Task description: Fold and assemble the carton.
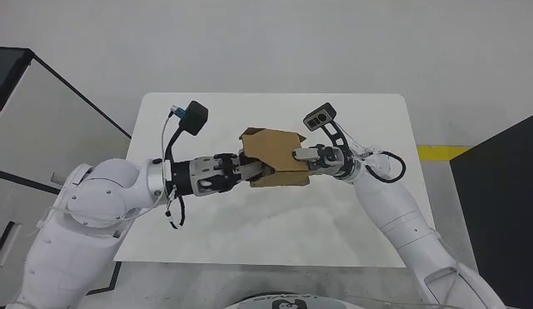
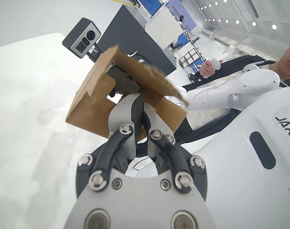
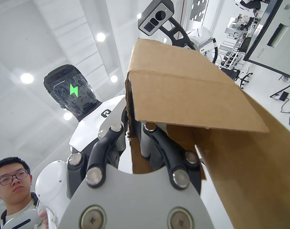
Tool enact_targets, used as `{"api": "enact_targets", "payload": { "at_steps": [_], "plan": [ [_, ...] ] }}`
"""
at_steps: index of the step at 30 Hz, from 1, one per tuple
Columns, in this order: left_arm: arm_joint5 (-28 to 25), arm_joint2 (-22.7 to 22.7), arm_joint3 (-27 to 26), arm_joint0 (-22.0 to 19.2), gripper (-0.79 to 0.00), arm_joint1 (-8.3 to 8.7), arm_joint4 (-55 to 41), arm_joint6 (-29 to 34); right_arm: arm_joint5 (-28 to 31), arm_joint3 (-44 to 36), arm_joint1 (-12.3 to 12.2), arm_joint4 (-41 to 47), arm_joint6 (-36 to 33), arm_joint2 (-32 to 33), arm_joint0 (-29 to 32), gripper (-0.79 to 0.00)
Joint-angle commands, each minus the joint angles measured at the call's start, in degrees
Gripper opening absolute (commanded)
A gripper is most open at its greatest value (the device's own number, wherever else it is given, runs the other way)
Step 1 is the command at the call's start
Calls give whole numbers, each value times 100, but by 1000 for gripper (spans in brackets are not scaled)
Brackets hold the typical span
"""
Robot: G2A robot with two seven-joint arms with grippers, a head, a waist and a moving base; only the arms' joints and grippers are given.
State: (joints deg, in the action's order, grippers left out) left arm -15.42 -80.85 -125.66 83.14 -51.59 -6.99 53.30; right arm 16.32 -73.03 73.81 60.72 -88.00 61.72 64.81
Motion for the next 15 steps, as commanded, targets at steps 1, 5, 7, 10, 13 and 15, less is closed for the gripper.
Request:
{"api": "enact_targets", "payload": {
  "at_steps": [1, 5, 7, 10, 13, 15],
  "plan": [
    [33, 28, -22, -4, -785, 0, 127, -27, 0, 0, 0, 0, 0, 0, 0, -785],
    [85, 110, -83, 2, -785, -5, 340, -89, 0, 0, 0, 0, 0, 0, 0, -785],
    [95, 138, -92, -1, -785, -7, 352, -94, 0, 0, 0, 0, 0, 0, 0, -785],
    [100, 157, -94, -6, -785, -8, 349, -105, 0, 0, 0, 0, 0, 0, 0, -785],
    [112, 177, -98, -3, -785, -10, 364, -112, 0, 0, 0, 0, 0, 0, 0, -785],
    [113, 175, -103, -3, -785, -9, 366, -116, 0, 0, 0, 0, 0, 0, 0, -785]
  ]
}}
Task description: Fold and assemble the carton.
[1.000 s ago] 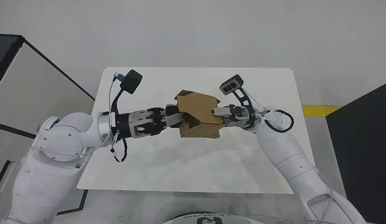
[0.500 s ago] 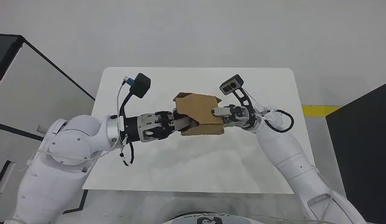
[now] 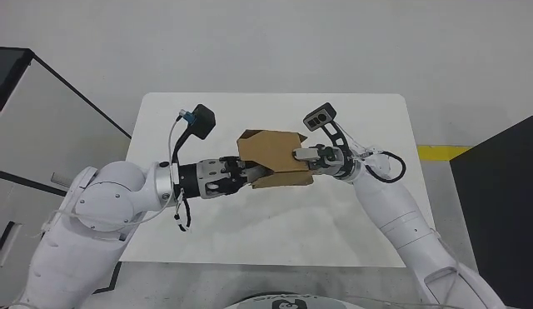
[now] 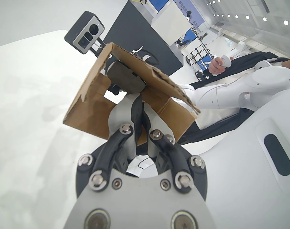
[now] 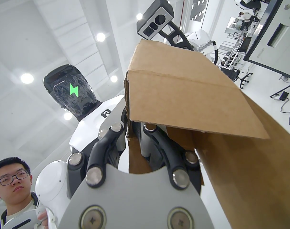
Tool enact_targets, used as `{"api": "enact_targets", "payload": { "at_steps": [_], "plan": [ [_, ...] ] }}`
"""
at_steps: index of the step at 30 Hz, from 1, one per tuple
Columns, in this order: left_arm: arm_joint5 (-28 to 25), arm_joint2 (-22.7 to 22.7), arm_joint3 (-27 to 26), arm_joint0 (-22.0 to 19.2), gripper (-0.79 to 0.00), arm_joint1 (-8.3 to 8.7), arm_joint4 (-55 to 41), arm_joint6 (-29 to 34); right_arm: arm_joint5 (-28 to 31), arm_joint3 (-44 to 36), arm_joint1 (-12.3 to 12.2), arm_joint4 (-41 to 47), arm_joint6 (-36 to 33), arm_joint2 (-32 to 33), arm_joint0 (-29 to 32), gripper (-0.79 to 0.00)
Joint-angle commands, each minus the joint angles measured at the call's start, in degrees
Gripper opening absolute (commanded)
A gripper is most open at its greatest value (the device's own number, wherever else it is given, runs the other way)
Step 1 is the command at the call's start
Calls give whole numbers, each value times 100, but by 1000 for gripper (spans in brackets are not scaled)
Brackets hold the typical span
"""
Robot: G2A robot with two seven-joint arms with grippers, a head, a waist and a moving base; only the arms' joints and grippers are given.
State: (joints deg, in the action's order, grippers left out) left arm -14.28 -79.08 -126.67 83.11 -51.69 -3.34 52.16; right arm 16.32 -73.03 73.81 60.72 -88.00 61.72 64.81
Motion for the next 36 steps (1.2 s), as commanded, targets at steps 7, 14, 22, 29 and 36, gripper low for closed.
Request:
{"api": "enact_targets", "payload": {
  "at_steps": [7, 14, 22, 29, 36],
  "plan": [
    [-133, -225, -2, 84, -785, 13, -210, -52, 0, 0, 0, 0, 0, 0, 0, -785],
    [-206, -462, -31, 197, -785, 31, -337, -37, 0, 0, 0, 0, 0, 0, 0, -785],
    [-251, -630, -22, 304, -785, 46, -386, -1, 0, 0, 0, 0, 0, 0, 0, -785],
    [-266, -769, 3, 361, -785, 56, -413, 2, 0, 0, 0, 0, 0, 0, 0, -785],
    [-346, -1163, -61, 522, -785, 87, -561, 148, 0, 0, 0, 0, 0, 0, 0, -785]
  ]
}}
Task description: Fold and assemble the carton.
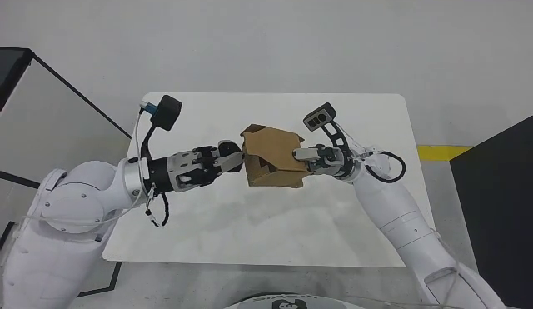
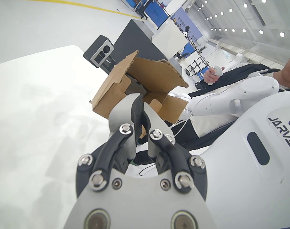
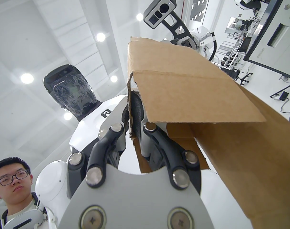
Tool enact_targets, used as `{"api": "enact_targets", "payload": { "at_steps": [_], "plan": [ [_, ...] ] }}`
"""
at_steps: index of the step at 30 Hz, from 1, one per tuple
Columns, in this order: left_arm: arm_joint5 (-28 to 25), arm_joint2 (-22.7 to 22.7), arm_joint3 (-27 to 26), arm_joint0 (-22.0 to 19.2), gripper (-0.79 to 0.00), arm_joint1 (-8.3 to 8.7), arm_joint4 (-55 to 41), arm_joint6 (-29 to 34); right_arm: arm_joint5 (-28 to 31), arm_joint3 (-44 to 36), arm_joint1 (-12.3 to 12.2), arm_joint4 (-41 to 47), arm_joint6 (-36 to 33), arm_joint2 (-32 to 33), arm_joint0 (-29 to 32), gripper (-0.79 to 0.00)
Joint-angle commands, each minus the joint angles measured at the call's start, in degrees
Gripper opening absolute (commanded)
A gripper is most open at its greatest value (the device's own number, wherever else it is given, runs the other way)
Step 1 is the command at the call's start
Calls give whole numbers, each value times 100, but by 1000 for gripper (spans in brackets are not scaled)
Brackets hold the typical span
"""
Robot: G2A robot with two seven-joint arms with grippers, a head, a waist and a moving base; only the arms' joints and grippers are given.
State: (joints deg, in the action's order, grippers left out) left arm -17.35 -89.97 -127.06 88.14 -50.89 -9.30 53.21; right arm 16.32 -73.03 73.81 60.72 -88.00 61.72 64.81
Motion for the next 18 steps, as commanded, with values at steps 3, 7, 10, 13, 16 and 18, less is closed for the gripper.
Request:
{"api": "enact_targets", "payload": {
  "at_steps": [3, 7, 10, 13, 16, 18],
  "plan": [
    [-68, -123, -25, 31, -785, 10, 85, 29, 0, 0, 0, 0, 0, 0, 0, -785],
    [-68, -123, -25, 31, -785, 10, 85, 29, 0, 0, 0, 0, 0, 0, 0, -785],
    [-31, -90, -58, 63, -785, 2, 115, -92, 57, -149, -17, -63, 219, 102, 89, -785],
    [-17, -117, -90, 65, -785, 4, 90, -98, 138, -190, -50, -51, 257, 285, 195, -785],
    [17, -145, -157, 62, -785, 4, 66, -113, 222, -208, -78, -52, 317, 457, 271, -785],
    [43, -144, -215, 63, -785, 4, 74, -134, 281, -244, -95, -107, 399, 554, 317, -785]
  ]
}}
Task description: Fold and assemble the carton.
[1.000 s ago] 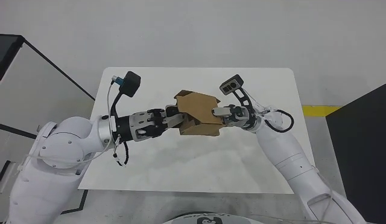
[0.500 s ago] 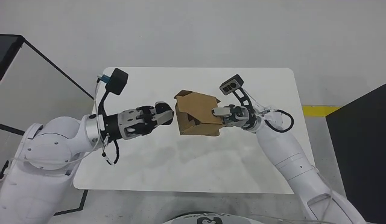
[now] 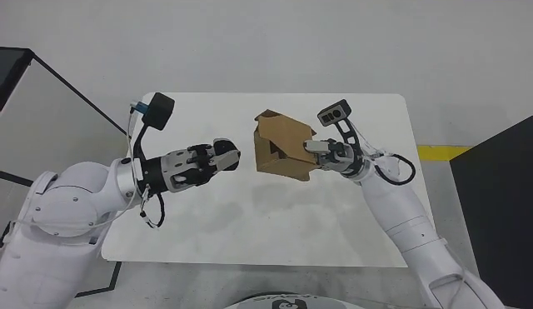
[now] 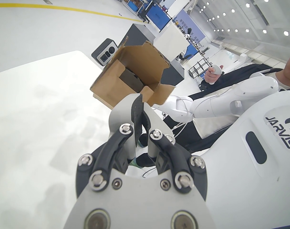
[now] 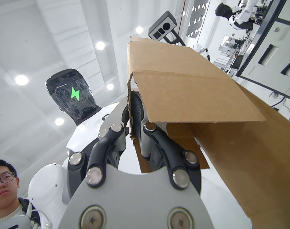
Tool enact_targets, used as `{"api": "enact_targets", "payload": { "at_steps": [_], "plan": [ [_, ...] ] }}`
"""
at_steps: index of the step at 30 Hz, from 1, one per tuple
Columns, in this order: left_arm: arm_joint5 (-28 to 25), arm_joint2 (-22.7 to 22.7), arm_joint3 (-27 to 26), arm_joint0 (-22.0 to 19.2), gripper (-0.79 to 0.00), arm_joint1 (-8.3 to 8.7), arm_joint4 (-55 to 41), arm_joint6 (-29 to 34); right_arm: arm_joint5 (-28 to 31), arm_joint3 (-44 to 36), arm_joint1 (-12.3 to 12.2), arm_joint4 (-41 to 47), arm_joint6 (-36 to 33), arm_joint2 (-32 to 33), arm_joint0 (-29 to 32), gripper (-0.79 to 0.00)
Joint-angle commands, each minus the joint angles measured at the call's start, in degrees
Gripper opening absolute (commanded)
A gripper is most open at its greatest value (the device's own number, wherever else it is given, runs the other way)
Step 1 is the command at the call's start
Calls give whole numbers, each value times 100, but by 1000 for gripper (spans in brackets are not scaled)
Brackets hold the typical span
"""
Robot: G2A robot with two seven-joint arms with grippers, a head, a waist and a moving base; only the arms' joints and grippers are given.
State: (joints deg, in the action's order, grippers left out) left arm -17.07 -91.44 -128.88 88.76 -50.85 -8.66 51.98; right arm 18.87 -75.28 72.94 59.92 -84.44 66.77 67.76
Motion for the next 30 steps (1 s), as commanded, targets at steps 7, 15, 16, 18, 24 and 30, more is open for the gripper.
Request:
{"api": "enact_targets", "payload": {
  "at_steps": [7, 15, 16, 18, 24, 30],
  "plan": [
    [108, 243, -461, -20, -785, 2, 113, 163, 75, -209, -37, -266, 309, 179, 149, -785],
    [383, 697, -359, -322, -785, -31, 330, -50, 138, -367, -31, -380, 178, 126, 170, -785],
    [413, 725, -342, -355, -785, -33, 341, -56, 161, -380, -32, -386, 142, 127, 175, -785],
    [458, 766, -312, -402, -785, -36, 361, -54, 200, -414, -32, -377, 102, 134, 186, -785],
    [524, 875, -256, -513, -785, -43, 345, -25, 162, -578, -37, -393, 65, 180, 263, -785],
    [545, 1005, -193, -607, -785, -51, 336, 26, 110, -692, -34, -470, 12, 177, 281, -785]
  ]
}}
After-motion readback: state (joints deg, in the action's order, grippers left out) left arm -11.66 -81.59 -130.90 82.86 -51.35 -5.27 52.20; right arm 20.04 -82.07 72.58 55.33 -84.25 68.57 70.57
